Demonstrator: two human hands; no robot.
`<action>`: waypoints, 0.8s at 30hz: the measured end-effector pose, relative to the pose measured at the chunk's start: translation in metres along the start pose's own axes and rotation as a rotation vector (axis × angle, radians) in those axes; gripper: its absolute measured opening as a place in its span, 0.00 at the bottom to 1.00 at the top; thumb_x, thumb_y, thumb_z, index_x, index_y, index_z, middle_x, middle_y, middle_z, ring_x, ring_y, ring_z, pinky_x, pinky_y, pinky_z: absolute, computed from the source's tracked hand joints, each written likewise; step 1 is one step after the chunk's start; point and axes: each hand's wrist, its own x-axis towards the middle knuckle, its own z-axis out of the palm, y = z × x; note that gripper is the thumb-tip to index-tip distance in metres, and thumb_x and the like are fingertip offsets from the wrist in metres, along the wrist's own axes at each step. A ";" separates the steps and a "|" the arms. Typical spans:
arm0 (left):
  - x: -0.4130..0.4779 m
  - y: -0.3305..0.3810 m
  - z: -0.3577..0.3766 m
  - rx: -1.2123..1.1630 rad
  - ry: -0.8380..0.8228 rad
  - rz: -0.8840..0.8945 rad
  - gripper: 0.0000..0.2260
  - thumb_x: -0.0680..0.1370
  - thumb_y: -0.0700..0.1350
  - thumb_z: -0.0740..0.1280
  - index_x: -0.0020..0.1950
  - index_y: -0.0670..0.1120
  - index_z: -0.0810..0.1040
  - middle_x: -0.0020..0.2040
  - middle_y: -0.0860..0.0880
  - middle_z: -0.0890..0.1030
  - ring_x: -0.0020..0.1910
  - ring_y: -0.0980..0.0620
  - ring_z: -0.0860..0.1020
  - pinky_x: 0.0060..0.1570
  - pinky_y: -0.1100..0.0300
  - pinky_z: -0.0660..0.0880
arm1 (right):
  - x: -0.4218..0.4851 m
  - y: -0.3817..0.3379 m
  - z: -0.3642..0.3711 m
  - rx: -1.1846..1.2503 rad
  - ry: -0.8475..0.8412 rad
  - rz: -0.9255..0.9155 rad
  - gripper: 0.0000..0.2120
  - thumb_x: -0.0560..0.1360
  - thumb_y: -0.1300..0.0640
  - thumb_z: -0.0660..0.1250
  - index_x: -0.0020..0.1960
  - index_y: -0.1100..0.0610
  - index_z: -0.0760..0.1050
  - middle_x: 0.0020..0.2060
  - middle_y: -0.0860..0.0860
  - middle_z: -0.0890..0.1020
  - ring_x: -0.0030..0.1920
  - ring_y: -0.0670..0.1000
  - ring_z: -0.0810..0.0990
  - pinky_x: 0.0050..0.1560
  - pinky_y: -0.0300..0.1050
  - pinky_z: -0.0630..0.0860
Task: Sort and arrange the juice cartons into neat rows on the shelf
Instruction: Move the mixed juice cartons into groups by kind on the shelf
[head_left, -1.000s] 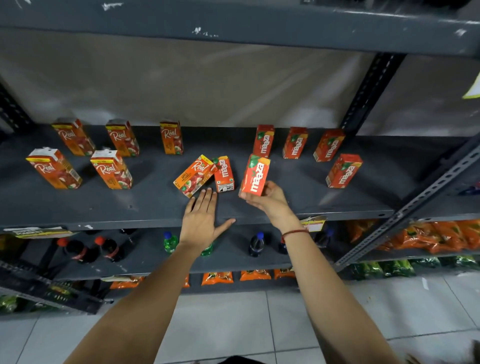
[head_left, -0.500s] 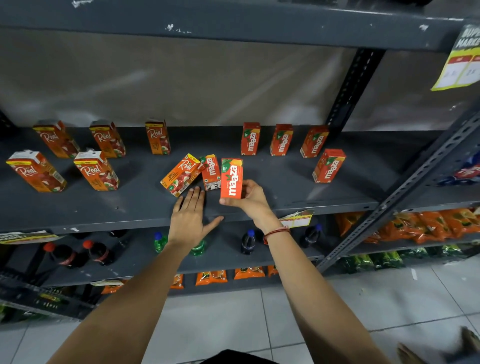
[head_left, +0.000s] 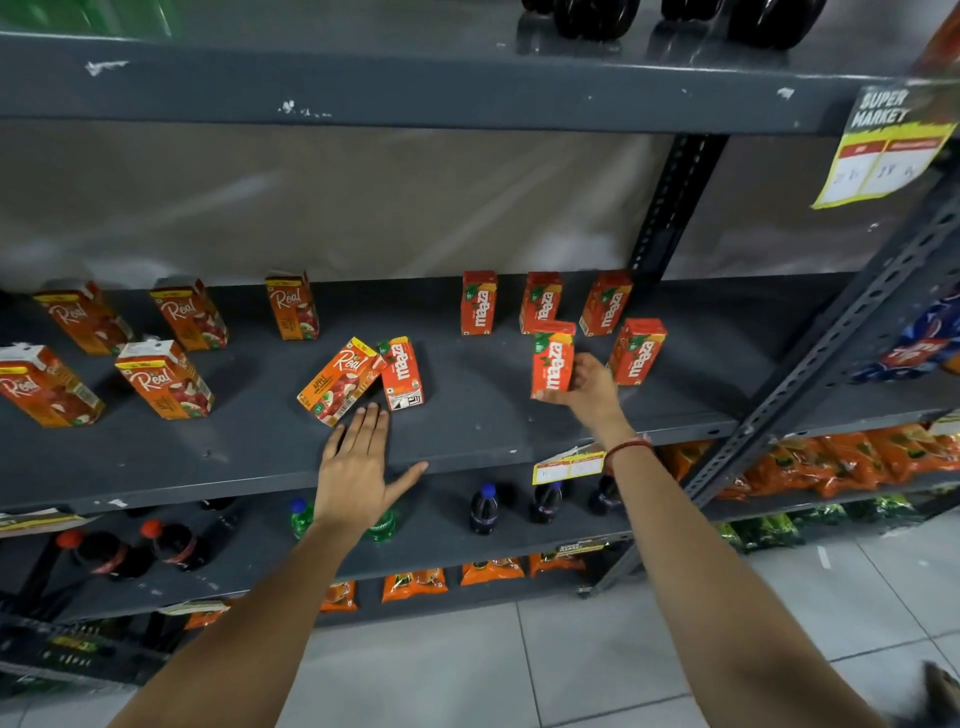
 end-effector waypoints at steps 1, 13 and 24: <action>0.000 0.000 0.000 0.002 0.001 0.000 0.44 0.73 0.71 0.41 0.70 0.38 0.66 0.70 0.40 0.70 0.70 0.44 0.68 0.68 0.46 0.64 | 0.006 0.001 -0.008 -0.031 0.007 -0.001 0.27 0.60 0.68 0.78 0.54 0.60 0.70 0.54 0.60 0.81 0.53 0.56 0.80 0.57 0.52 0.77; 0.003 0.002 0.003 0.017 0.014 -0.013 0.44 0.72 0.72 0.39 0.73 0.40 0.60 0.73 0.42 0.65 0.73 0.46 0.63 0.71 0.48 0.58 | 0.018 0.016 -0.010 -0.130 0.096 0.028 0.24 0.67 0.69 0.72 0.60 0.65 0.70 0.57 0.61 0.80 0.59 0.59 0.78 0.62 0.56 0.74; 0.002 0.001 0.005 -0.018 0.047 0.003 0.42 0.72 0.70 0.46 0.73 0.39 0.61 0.73 0.41 0.65 0.73 0.46 0.62 0.72 0.48 0.58 | -0.065 -0.028 0.130 -0.176 0.055 -0.182 0.18 0.74 0.57 0.68 0.60 0.65 0.73 0.56 0.61 0.76 0.55 0.59 0.76 0.61 0.51 0.72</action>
